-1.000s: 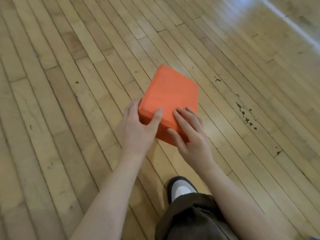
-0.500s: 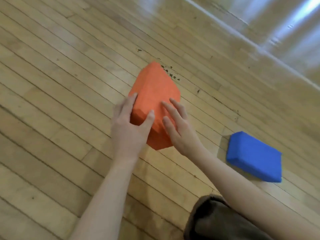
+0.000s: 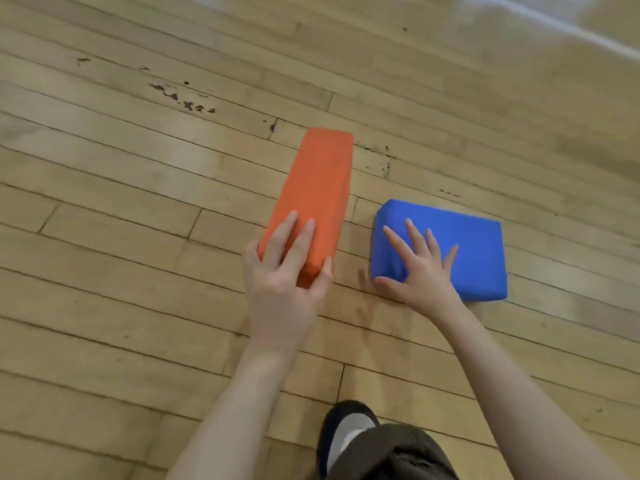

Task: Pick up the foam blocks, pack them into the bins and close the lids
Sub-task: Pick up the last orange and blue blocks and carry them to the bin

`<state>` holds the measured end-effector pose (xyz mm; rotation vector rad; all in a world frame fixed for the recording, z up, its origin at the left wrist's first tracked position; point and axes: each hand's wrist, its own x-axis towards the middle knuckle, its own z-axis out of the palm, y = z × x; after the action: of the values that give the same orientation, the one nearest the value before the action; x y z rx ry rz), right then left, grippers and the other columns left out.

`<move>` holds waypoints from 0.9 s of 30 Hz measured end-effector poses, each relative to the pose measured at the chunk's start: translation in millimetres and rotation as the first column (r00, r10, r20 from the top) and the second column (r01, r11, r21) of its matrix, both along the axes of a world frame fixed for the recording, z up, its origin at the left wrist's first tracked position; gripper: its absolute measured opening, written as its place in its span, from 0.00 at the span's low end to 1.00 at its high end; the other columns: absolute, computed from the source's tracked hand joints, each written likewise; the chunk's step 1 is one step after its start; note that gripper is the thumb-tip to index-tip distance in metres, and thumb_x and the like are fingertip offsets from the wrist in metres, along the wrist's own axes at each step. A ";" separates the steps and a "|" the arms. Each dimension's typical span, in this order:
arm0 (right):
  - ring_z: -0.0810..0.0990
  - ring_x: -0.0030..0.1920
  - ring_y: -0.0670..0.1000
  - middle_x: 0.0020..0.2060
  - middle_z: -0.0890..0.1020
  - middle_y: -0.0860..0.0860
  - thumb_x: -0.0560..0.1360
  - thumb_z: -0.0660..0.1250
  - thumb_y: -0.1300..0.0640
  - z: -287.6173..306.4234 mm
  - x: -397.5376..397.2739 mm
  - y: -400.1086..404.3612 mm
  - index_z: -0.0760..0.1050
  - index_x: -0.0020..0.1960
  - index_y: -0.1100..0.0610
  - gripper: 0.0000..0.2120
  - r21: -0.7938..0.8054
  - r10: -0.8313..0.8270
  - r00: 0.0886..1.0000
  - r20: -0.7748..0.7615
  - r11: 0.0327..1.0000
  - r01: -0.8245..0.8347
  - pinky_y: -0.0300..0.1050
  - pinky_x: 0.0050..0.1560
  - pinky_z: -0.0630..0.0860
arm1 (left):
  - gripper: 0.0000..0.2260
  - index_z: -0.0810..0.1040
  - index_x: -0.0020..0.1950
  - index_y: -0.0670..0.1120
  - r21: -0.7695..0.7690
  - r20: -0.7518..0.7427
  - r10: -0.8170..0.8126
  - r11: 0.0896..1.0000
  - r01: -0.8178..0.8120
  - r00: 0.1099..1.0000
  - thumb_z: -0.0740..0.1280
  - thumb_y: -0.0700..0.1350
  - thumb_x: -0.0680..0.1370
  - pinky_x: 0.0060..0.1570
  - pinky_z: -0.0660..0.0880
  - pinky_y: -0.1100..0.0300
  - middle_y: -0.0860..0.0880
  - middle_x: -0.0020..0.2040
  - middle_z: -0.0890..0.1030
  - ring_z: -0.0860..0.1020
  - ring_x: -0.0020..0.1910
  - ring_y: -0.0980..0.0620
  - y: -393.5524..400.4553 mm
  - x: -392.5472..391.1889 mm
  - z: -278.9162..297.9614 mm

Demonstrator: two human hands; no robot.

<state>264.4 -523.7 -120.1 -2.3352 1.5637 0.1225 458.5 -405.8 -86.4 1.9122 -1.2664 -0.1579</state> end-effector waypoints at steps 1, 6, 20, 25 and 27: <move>0.40 0.75 0.59 0.76 0.43 0.47 0.71 0.68 0.41 -4.5 -4.2 -7.0 0.46 0.74 0.36 0.40 0.023 0.026 0.997 -0.070 0.999 -0.025 0.68 0.67 0.34 | 0.23 0.74 0.66 0.46 0.012 0.043 0.001 1.000 -0.001 0.999 0.68 0.52 0.73 0.56 0.72 0.49 0.48 0.68 0.72 0.67 0.57 0.42 -4.5 -3.3 -5.0; 0.40 0.74 0.66 0.76 0.40 0.52 0.70 0.68 0.40 -23.0 -8.4 -23.2 0.47 0.74 0.36 0.40 0.012 0.151 0.961 -0.230 0.988 -0.152 0.73 0.67 0.42 | 0.21 0.76 0.64 0.45 0.013 0.171 0.012 1.000 -0.015 0.985 0.70 0.50 0.73 0.57 0.70 0.51 0.47 0.66 0.73 0.69 0.55 0.41 -16.5 -6.3 -14.1; 0.76 0.54 0.52 0.59 0.77 0.46 0.78 0.60 0.46 68.6 106.5 21.4 0.70 0.67 0.48 0.19 -0.148 0.180 0.921 0.347 0.980 -0.135 0.48 0.45 0.74 | 0.16 0.79 0.60 0.42 0.003 0.181 0.191 0.981 -0.195 0.965 0.67 0.48 0.75 0.59 0.65 0.55 0.44 0.63 0.76 0.76 0.52 0.38 34.4 42.8 5.6; 0.76 0.51 0.51 0.59 0.73 0.45 0.78 0.59 0.46 70.3 141.9 36.6 0.68 0.66 0.46 0.17 -0.117 0.121 0.894 0.431 0.990 -0.078 0.51 0.42 0.76 | 0.21 0.78 0.62 0.44 0.155 0.162 0.207 0.960 -0.232 0.965 0.65 0.52 0.73 0.54 0.68 0.51 0.42 0.65 0.74 0.74 0.50 0.37 57.2 61.5 13.0; 0.75 0.49 0.53 0.58 0.71 0.50 0.77 0.60 0.46 65.4 145.3 34.8 0.70 0.64 0.49 0.17 -0.221 0.205 0.886 0.417 0.968 -0.120 0.49 0.34 0.76 | 0.24 0.77 0.65 0.48 0.270 0.181 0.193 0.933 -0.237 0.964 0.62 0.55 0.71 0.48 0.71 0.50 0.42 0.66 0.72 0.73 0.47 0.37 57.0 63.4 17.6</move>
<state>409.7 -488.9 -54.7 -2.4116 1.1981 -0.5034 521.9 -348.8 -68.8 2.3411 -1.1696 -0.0881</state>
